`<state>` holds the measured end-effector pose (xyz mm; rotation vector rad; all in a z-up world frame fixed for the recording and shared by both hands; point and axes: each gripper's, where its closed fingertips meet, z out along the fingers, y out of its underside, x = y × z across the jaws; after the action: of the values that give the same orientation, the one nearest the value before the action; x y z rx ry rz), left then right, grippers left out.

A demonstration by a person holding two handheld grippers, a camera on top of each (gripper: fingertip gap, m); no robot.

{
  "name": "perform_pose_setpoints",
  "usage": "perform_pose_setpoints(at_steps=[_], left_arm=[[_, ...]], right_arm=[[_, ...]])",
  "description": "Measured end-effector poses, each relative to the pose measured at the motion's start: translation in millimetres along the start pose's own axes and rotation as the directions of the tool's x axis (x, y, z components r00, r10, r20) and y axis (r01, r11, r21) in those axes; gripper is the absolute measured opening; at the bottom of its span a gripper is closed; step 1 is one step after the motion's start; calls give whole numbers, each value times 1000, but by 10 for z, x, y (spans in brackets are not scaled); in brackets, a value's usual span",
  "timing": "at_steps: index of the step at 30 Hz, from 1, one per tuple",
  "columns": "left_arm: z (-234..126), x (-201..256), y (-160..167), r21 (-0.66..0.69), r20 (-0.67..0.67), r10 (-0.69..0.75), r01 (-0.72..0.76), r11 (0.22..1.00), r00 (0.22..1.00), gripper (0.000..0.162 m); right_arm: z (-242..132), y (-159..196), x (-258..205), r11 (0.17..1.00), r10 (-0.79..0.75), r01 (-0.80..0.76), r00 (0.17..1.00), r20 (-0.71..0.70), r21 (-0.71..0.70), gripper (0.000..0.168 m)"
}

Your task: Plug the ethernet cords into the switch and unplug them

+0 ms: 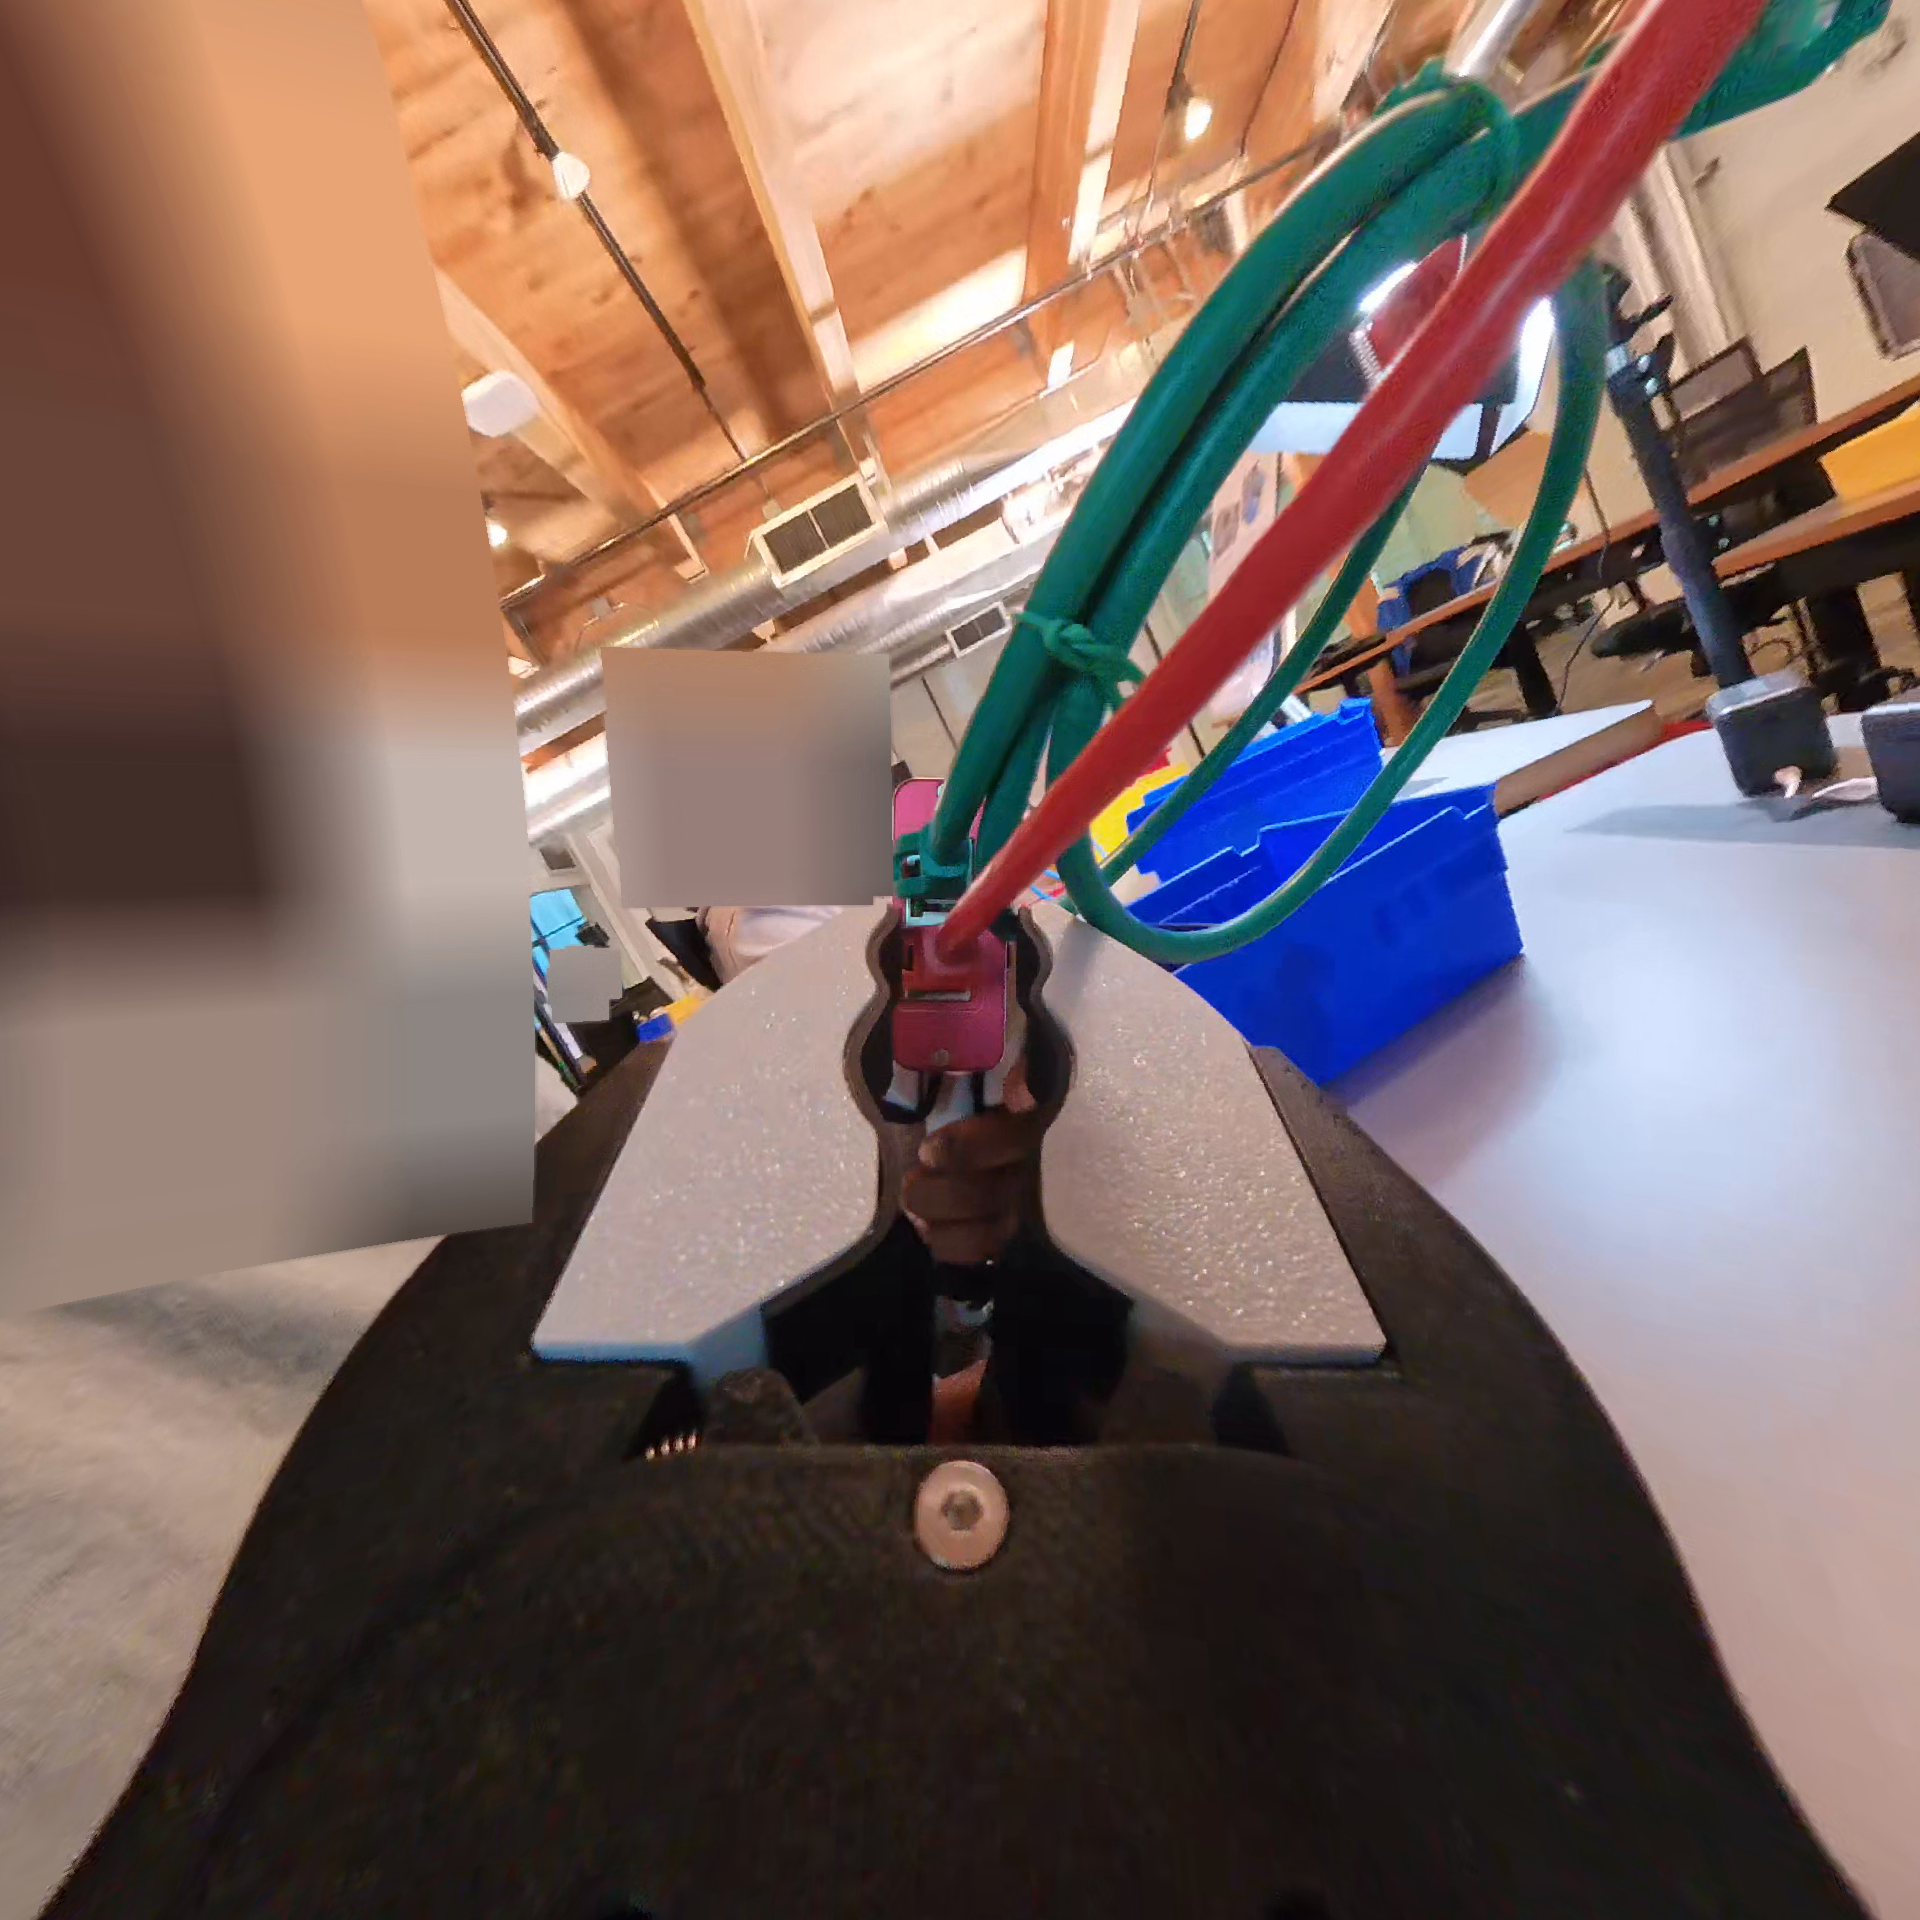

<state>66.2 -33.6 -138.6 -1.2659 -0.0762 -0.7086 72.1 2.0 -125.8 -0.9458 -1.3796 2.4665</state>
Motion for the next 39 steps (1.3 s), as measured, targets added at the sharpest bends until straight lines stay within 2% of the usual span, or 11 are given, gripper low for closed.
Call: perform_pose_setpoints(at_steps=[3, 5, 7, 12, 14, 15, 17, 19, 25, 33, 39], left_arm=[[-10, -6, 8, 11, -2, -7, 7, 1000, 1000, 26], [-10, -10, 10, 17, -2, 4, -4, 1000, 1000, 26], [14, 22, 32, 0, -25, -7, 7, 1000, 1000, 26], [35, 39, 37, -6, -36, 27, -27, 1000, 999, 28], [75, 25, 81, -27, -25, 39, -40, 999, 999, 46], [103, 33, 133, -54, -30, 53, -55, 997, 998, 48], [130, 37, 208, -91, -30, 99, -101, 991, 995, 36], [117, 5, 239, -118, -10, 101, -102, 988, 995, 34], [97, -10, 328, -128, -3, -130, 128, 983, 992, 30], [91, -48, 451, -168, 16, -121, 122, 978, 993, 29], [74, -199, 555, -242, 127, 81, -48, 969, 989, 29]], right_arm=[[-3, 76, -36, 997, 39, -36, 998, 39, -63, 29], [19, 193, -65, 989, 34, -27, 998, 51, -146, 20], [23, 152, -82, 992, -48, 53, 998, 46, -112, 14], [-1, 143, -102, 995, -31, 37, 997, 68, -98, 13], [10, 196, -90, 995, -4, 11, 998, 68, -102, 14], [29, 237, -83, 994, 2, 5, 998, 63, -107, 14], [57, 289, -83, 995, 23, -17, 998, 64, -103, 14], [41, 309, -59, 994, 38, -32, 998, 57, -104, 14], [-13, 382, -55, 978, 57, -50, 998, 29, -204, 16], [-105, 450, -1, 957, 123, -115, 992, 16, -268, 13], [-162, 527, 170, 948, -67, 34, 993, -93, -317, 13]])
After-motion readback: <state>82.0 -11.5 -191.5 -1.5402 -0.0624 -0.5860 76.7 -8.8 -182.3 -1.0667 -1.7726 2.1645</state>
